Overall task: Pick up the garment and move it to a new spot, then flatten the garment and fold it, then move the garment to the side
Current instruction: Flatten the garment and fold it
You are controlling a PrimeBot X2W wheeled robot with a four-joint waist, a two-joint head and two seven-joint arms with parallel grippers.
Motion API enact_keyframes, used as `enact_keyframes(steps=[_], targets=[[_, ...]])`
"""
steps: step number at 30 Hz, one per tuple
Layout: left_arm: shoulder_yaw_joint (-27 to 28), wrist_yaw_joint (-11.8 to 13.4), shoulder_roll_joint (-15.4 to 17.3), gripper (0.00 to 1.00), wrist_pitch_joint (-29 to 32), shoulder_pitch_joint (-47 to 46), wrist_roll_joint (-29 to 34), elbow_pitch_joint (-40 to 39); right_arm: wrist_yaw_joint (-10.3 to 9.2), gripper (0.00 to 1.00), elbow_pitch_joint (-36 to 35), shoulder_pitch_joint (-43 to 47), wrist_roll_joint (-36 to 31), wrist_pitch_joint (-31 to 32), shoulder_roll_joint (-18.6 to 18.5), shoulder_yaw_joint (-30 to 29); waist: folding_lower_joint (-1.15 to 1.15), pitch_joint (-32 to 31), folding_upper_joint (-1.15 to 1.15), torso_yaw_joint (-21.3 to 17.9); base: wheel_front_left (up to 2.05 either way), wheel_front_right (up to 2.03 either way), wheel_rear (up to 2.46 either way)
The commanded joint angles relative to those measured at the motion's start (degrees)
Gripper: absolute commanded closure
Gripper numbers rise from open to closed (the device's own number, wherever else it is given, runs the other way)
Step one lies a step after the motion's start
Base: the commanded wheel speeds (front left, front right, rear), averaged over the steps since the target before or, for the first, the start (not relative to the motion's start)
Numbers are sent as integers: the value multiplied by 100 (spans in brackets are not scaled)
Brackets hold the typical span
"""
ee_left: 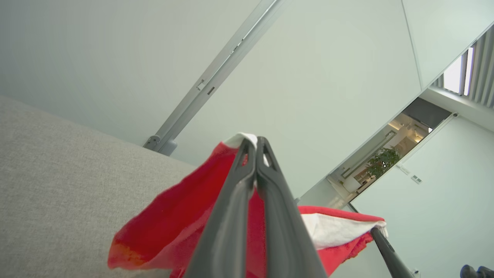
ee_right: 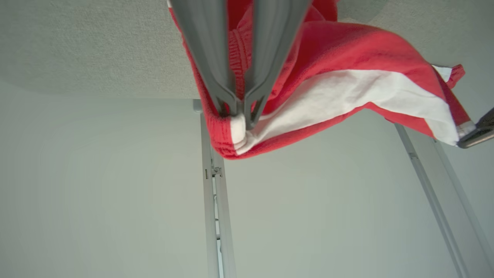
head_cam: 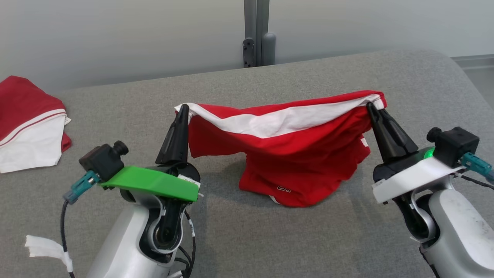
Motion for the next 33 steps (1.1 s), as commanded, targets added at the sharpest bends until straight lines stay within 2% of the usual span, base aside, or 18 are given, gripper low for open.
enact_keyframes(steps=[1,6,11,14,16,20,23,25,28,33], targets=[[46,76,86,100,-28,133,65,-283,0,100,-282,142,50,73,-97,-73,0,-127,0,-40,0,0,0],[171,379,290,100,-47,369,219,-1549,0,100,-1510,432,240,419,-254,-396,0,-246,0,-94,0,0,0],[269,731,499,100,224,274,299,-2795,0,100,-2636,617,310,943,-327,-680,0,-254,0,-126,0,0,0],[334,917,637,100,516,-27,313,-3201,0,100,-2991,480,403,1281,-348,-745,0,-134,0,-123,0,0,0],[393,988,698,100,695,-291,309,-3185,0,100,-2980,259,475,1449,-359,-690,0,-4,0,-115,0,0,0],[500,1050,850,100,1103,-1262,354,-2575,0,100,-2379,-623,584,1674,-408,-360,0,389,0,-111,0,0,0],[529,1081,935,100,1342,-2270,561,-1719,1,100,-1529,-1710,585,1596,-302,-83,0,784,0,-95,0,0,0],[471,996,1010,100,1374,-2992,805,-1132,1,100,-913,-2424,541,1506,-171,58,0,1050,0,-71,0,0,0],[439,848,1058,100,1167,-4080,1262,-126,1,100,174,-3662,316,1123,159,239,0,1412,0,-105,0,0,0],[329,427,1091,100,345,-5429,1910,1198,-1,100,1986,-5218,-282,56,750,239,0,1913,0,-104,0,0,0]])
